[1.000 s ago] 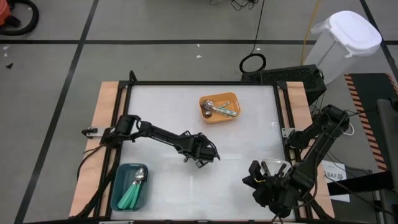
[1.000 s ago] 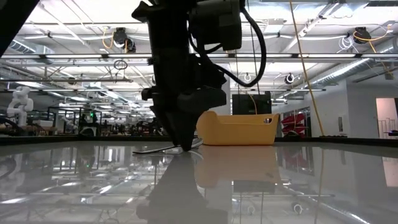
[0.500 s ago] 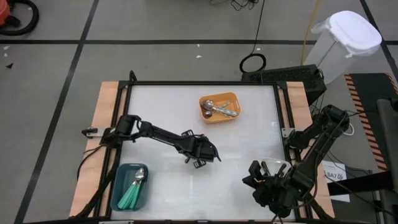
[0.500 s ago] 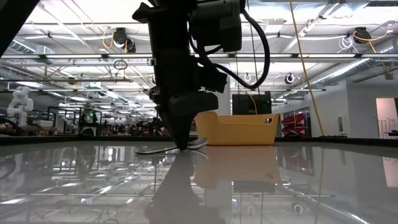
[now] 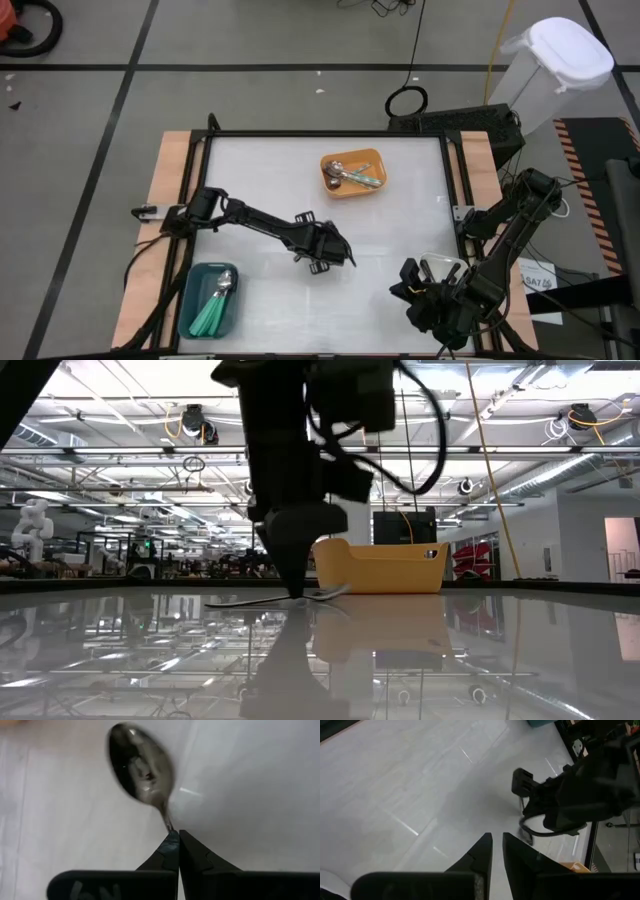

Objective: Sort silverware by color (type)
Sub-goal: Put the black spoon into the white bin

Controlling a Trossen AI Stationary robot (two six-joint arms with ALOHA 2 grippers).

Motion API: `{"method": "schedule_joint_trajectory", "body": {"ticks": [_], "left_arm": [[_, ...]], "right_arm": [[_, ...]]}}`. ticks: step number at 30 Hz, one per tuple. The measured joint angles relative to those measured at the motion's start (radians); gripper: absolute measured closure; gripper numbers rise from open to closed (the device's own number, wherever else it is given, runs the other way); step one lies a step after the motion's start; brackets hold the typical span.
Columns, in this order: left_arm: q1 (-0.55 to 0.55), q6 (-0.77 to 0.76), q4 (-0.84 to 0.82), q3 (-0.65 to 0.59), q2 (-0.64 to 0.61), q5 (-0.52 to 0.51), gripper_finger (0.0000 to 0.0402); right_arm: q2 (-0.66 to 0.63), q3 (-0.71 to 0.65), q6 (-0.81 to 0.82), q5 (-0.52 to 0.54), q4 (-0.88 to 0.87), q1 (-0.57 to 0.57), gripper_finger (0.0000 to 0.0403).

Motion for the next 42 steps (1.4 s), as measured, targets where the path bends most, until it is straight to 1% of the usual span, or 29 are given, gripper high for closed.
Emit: {"method": "schedule_joint_trajectory", "body": {"ticks": [3, 8, 12, 15, 16, 18, 19, 21, 25, 29, 32, 34, 37, 40, 42], "left_arm": [[-0.030, 0.039, 0.011, 0.054, 0.004, 0.010, 0.0401], [-0.095, 0.116, 0.006, 0.178, 0.003, -0.032, 0.0401], [-0.153, 0.178, 0.003, 0.277, 0.001, -0.046, 0.0401], [-0.189, 0.174, -0.028, 0.328, -0.001, -0.085, 0.0401], [-0.196, 0.161, -0.044, 0.332, -0.002, -0.113, 0.0401], [-0.195, 0.115, -0.080, 0.328, -0.002, -0.181, 0.0400], [-0.187, 0.090, -0.107, 0.324, -0.002, -0.192, 0.0398], [-0.165, 0.041, -0.154, 0.301, -0.002, -0.186, 0.0391], [-0.121, 0.048, -0.129, 0.201, -0.003, -0.163, 0.0365], [-0.074, 0.107, -0.005, 0.076, -0.003, -0.103, 0.0335], [-0.041, 0.106, 0.058, 0.016, -0.002, -0.066, 0.0319], [-0.021, 0.079, 0.086, 0.001, -0.002, -0.049, 0.0315], [0.000, 0.036, 0.086, -0.002, -0.002, -0.032, 0.0314], [0.016, 0.015, 0.091, -0.002, -0.003, 0.036, 0.0314], [0.019, 0.004, 0.091, -0.002, -0.003, 0.046, 0.0313]], "right_arm": [[0.000, 0.000, 0.005, 0.000, -0.006, 0.000, 0.0365], [0.000, 0.000, 0.057, -0.001, -0.066, 0.000, 0.0365], [0.000, 0.000, 0.111, -0.002, -0.112, 0.000, 0.0365], [0.000, 0.000, 0.120, -0.002, -0.109, 0.001, 0.0365], [0.000, 0.000, 0.120, -0.002, -0.106, 0.001, 0.0365], [0.000, 0.000, 0.120, -0.002, -0.098, 0.001, 0.0365], [0.000, 0.000, 0.119, -0.002, -0.096, 0.001, 0.0365], [0.000, 0.000, 0.118, -0.002, -0.094, 0.001, 0.0365], [0.000, 0.000, 0.117, -0.003, -0.093, 0.001, 0.0365], [0.000, 0.000, 0.120, -0.004, -0.099, 0.001, 0.0365], [0.000, 0.000, 0.138, -0.008, -0.119, 0.003, 0.0365], [0.000, 0.000, 0.155, -0.023, -0.141, 0.003, 0.0365], [0.000, 0.000, 0.179, -0.031, -0.168, 0.003, 0.0365], [0.000, 0.000, 0.189, -0.031, -0.170, 0.003, 0.0365], [0.000, 0.000, 0.190, -0.031, -0.170, 0.003, 0.0365]]}}
